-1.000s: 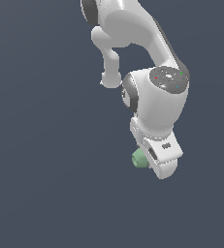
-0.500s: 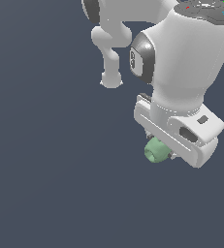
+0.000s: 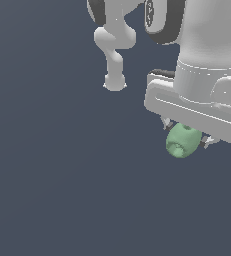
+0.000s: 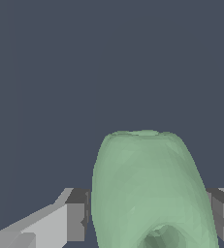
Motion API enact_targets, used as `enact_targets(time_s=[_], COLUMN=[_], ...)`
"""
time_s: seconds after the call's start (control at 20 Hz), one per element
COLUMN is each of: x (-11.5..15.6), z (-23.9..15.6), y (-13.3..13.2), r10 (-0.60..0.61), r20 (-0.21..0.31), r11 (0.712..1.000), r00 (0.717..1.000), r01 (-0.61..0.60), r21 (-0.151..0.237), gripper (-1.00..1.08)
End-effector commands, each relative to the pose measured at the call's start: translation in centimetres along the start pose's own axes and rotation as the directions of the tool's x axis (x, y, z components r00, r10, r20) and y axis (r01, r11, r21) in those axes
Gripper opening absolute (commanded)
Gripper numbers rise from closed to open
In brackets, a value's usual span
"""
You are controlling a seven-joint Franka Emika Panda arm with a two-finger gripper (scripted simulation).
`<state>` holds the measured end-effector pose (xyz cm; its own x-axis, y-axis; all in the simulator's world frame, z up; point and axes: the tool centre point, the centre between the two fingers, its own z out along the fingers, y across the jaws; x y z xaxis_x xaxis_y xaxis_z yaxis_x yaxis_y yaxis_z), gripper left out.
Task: Pick up the object and move it to a goal position.
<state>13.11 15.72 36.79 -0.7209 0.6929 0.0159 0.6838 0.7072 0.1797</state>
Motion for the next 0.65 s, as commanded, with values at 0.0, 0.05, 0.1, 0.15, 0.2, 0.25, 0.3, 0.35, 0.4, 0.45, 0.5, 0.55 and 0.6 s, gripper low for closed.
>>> enact_targets(time_s=[0.0, 0.05, 0.1, 0.15, 0.2, 0.25, 0.3, 0.35, 0.4, 0.45, 0.5, 0.55, 0.6], x=[0.2, 0.3, 0.4, 0.4, 0.5, 0.5, 0.6, 0.6, 0.6, 0.6, 0.7, 0.7, 0.6], z=[-1.3, -1.7, -2.0, -2.3, -2.6, -2.8, -3.0, -3.1, -3.2, -3.3, -3.3, -3.4, -3.4], y=[0.5, 0.6, 0.7, 0.8, 0.9, 1.0, 1.1, 1.1, 1.2, 1.2, 1.3, 1.3, 1.3], r10=[-0.037, -0.049, -0.058, -0.067, -0.075, -0.081, -0.086, -0.09, -0.093, -0.095, -0.097, -0.097, -0.097], r20=[-0.005, -0.006, -0.007, -0.008, -0.009, -0.01, -0.01, -0.011, -0.011, -0.011, -0.011, -0.011, -0.011], r11=[0.999, 0.999, 0.998, 0.998, 0.997, 0.997, 0.996, 0.996, 0.996, 0.995, 0.995, 0.995, 0.995], r00=[0.999, 0.999, 0.998, 0.998, 0.997, 0.997, 0.996, 0.996, 0.996, 0.995, 0.995, 0.995, 0.995], r01=[0.037, 0.048, 0.058, 0.067, 0.074, 0.081, 0.086, 0.09, 0.093, 0.095, 0.096, 0.097, 0.097], r21=[-0.007, -0.009, -0.011, -0.012, -0.014, -0.015, -0.016, -0.017, -0.017, -0.017, -0.018, -0.018, -0.018], gripper=[-1.0, -1.0, -1.0, -1.0, -1.0, -1.0, -1.0, -1.0, -1.0, -1.0, -1.0, -1.0, -1.0])
